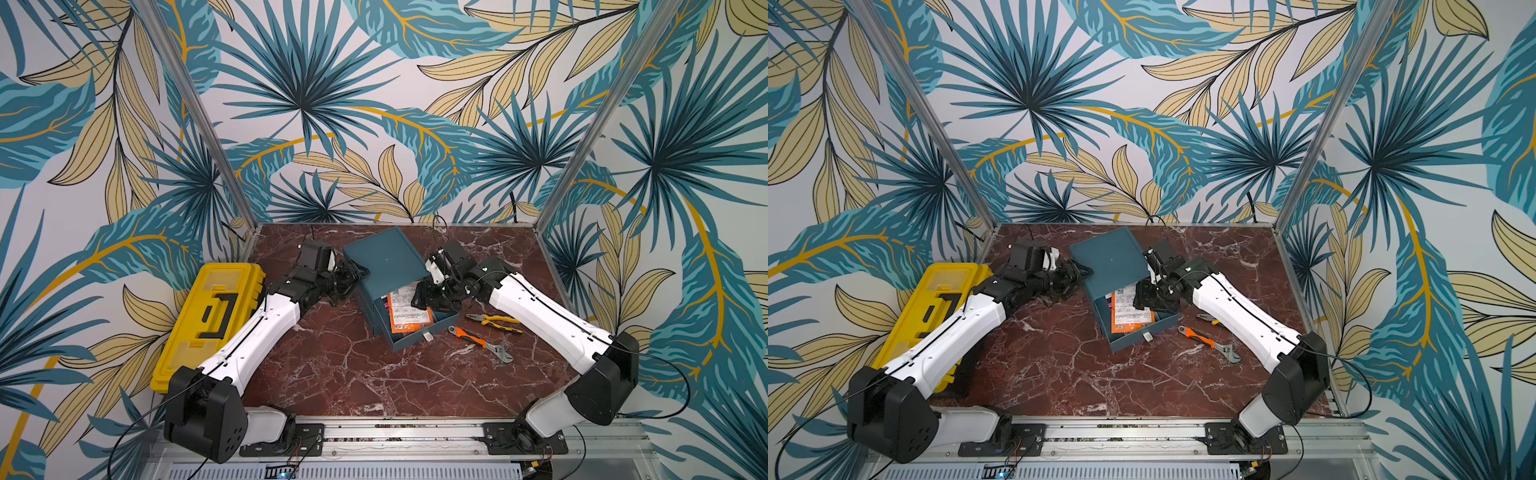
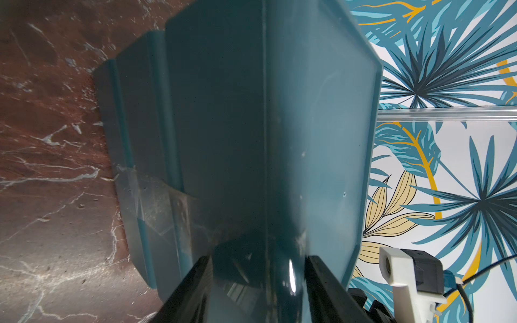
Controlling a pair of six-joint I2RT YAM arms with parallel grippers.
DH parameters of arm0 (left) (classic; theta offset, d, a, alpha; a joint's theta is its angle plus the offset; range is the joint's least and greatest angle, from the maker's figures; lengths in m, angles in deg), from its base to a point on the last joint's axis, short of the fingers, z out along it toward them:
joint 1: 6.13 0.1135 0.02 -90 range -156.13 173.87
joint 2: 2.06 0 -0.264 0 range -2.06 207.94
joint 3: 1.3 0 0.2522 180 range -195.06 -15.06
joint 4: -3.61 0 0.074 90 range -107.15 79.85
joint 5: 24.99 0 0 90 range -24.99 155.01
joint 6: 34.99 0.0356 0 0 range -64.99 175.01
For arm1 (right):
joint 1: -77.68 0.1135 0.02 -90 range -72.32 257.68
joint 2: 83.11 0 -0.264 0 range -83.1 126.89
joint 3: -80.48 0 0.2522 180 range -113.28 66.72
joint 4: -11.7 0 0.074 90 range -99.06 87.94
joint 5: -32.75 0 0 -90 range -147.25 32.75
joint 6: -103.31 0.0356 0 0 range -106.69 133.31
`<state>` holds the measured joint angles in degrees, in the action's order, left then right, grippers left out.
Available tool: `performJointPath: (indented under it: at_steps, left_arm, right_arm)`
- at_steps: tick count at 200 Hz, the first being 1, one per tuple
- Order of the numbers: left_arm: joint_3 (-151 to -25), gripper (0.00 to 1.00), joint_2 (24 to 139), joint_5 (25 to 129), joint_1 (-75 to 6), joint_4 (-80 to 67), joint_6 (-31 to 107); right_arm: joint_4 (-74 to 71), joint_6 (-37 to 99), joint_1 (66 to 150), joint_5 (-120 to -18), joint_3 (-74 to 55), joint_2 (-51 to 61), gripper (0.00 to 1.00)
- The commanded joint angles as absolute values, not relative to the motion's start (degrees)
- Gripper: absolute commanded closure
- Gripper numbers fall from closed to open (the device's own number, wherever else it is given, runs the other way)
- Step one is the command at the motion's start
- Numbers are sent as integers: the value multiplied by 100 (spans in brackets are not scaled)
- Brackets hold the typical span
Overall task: Take the seed bags out of the drawer
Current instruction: Pick up the seed packet from the drawer.
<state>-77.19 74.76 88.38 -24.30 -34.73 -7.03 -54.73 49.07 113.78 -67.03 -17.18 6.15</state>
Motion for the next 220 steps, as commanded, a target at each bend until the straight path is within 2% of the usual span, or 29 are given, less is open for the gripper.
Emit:
performJointPath:
  at_steps: [1, 70, 112, 175, 220]
  left_arm:
    - [-7412, 44, 7678, 8772, -2485, -3882, -714]
    - [-7403, 43, 7651, 8787, -2479, -3943, -675]
    - [-7416, 43, 7661, 8814, -2481, -3924, -662]
    - [-7421, 43, 7664, 8833, -2482, -3921, -652]
    - [-7403, 43, 7645, 8837, -2478, -3925, -660]
  right_arm:
    - [-5507, 5083, 11393, -6799, -1532, 593, 37]
    - [-5532, 5197, 11394, -6899, -1626, 746, 38]
    - [-5316, 5440, 11391, -7292, -1645, 685, 49]
    - [-4220, 6226, 11387, -8002, -1370, 382, 58]
    - [-3920, 6341, 11381, -8417, -1214, 417, 72]
